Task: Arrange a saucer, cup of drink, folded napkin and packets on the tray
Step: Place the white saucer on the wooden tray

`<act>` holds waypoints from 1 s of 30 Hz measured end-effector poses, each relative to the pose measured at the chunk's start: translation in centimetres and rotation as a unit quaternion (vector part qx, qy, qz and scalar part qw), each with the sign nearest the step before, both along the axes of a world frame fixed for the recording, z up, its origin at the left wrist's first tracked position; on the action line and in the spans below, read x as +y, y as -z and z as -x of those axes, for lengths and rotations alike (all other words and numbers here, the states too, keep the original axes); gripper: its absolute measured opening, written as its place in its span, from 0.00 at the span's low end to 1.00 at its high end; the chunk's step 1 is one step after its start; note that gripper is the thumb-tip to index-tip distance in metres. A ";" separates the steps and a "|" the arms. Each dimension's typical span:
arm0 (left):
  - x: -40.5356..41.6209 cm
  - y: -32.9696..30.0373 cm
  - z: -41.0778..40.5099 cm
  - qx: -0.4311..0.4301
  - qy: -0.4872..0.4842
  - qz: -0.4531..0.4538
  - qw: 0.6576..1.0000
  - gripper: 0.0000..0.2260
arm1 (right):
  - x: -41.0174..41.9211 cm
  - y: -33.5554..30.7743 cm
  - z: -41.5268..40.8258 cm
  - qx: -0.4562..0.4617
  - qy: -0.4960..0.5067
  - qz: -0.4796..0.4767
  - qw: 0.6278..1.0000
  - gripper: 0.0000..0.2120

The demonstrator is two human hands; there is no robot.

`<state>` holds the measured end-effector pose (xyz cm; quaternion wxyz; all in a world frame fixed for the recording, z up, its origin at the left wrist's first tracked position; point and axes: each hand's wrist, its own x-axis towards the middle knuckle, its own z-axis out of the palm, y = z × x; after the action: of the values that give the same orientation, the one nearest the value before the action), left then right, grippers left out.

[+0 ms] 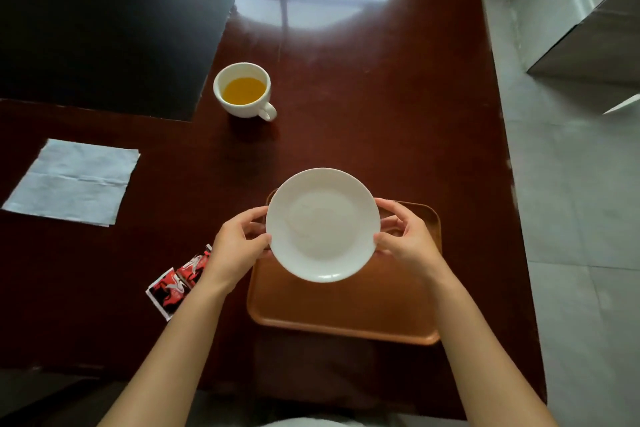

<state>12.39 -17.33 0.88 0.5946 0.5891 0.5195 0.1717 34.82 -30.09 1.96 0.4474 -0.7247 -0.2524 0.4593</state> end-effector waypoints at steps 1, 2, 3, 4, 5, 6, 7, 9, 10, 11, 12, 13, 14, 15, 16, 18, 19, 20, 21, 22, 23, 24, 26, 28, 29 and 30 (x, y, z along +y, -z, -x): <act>-0.4 0.2 -0.3 0.006 0.001 -0.003 1.000 0.22 | -0.4 0.2 -0.2 0.000 0.002 -0.002 1.000 0.26; -0.8 0.4 -0.5 0.013 0.003 -0.005 1.000 0.22 | -0.8 0.5 -0.3 0.003 0.003 -0.003 1.000 0.26; -1.2 0.6 -0.7 0.020 0.006 -0.007 1.000 0.22 | -1.1 0.7 -0.5 0.007 0.002 -0.002 1.000 0.26; -1.4 0.8 -0.8 0.027 0.007 -0.009 1.000 0.22 | -1.3 1.0 -0.6 0.012 0.000 0.000 1.000 0.26; -1.7 1.0 -0.9 0.035 0.008 -0.013 0.999 0.22 | -1.5 1.3 -0.6 0.017 -0.002 0.006 1.000 0.25; -1.9 1.2 -0.9 0.044 0.008 -0.017 0.999 0.22 | -1.6 1.6 -0.6 0.020 -0.004 0.013 1.000 0.25; -2.0 1.4 -0.8 0.051 0.008 -0.020 0.998 0.22 | -1.6 1.9 -0.6 0.022 -0.005 0.018 1.000 0.25; -2.0 1.9 -0.6 0.064 0.008 -0.022 0.998 0.22 | -1.5 2.5 -0.4 0.023 -0.008 0.023 0.999 0.25; -2.0 2.1 -0.4 0.073 0.009 -0.023 0.997 0.22 | -1.5 2.7 -0.2 0.024 -0.010 0.024 0.999 0.25; -1.9 2.3 -0.2 0.082 0.009 -0.024 0.996 0.22 | -1.3 3.0 -0.1 0.025 -0.010 0.023 0.999 0.25; -1.7 2.5 0.0 0.090 0.010 -0.029 0.996 0.22 | -1.2 3.2 0.1 0.025 -0.010 0.023 0.999 0.25; -1.6 2.6 0.1 0.097 0.012 -0.037 0.994 0.22 | -1.1 3.3 0.4 0.025 -0.008 0.024 0.999 0.25; -1.6 2.7 0.3 0.106 0.016 -0.047 0.993 0.22 | -1.0 3.5 0.6 0.024 -0.006 0.024 0.999 0.25; -1.5 2.8 0.4 0.115 0.021 -0.057 0.992 0.22 | -0.9 3.6 0.9 0.022 -0.005 0.026 0.999 0.26; -1.5 2.9 0.5 0.123 0.026 -0.065 0.990 0.22 | -0.9 3.7 1.1 0.019 -0.003 0.029 0.999 0.26; -1.4 3.1 0.6 0.137 0.035 -0.080 0.987 0.22 | -0.8 4.0 1.3 0.017 0.000 0.032 0.999 0.25; -1.4 3.2 0.7 0.144 0.040 -0.090 0.985 0.22 | -0.8 4.1 1.3 0.014 0.002 0.035 0.999 0.25; -1.4 3.2 0.7 0.152 0.047 -0.100 0.982 0.22 | -0.8 4.1 1.4 0.007 0.004 0.039 0.999 0.25; -1.4 3.3 0.7 0.158 0.053 -0.109 0.980 0.22 | -0.8 4.2 1.4 -0.002 0.006 0.045 0.999 0.25; -1.4 3.3 0.6 0.162 0.057 -0.114 0.979 0.22 | -0.8 4.2 1.5 -0.013 0.007 0.051 0.999 0.25; -1.4 3.4 0.6 0.163 0.060 -0.116 0.978 0.21 | -0.8 4.2 1.5 -0.024 0.006 0.057 0.998 0.25; -1.4 3.4 0.6 0.163 0.062 -0.117 0.978 0.21 | -0.8 4.2 1.5 -0.033 0.004 0.064 0.997 0.25; -1.2 3.4 0.6 0.161 0.065 -0.114 0.978 0.21 | -0.6 4.2 1.4 -0.042 0.001 0.075 0.996 0.25; -1.0 3.4 0.7 0.160 0.073 -0.110 0.978 0.21 | -0.4 4.1 1.1 -0.047 -0.008 0.088 0.995 0.25; -0.8 3.4 0.9 0.161 0.077 -0.108 0.978 0.20 | -0.4 3.9 0.9 -0.055 -0.016 0.095 0.994 0.25; -0.6 3.3 1.0 0.162 0.080 -0.105 0.978 0.20 | -0.3 3.7 0.7 -0.069 -0.024 0.104 0.992 0.24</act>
<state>11.37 -17.95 -2.46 0.4490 0.7079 0.5394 0.0794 34.14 -30.37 -1.75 0.3399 -0.7909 -0.2508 0.4428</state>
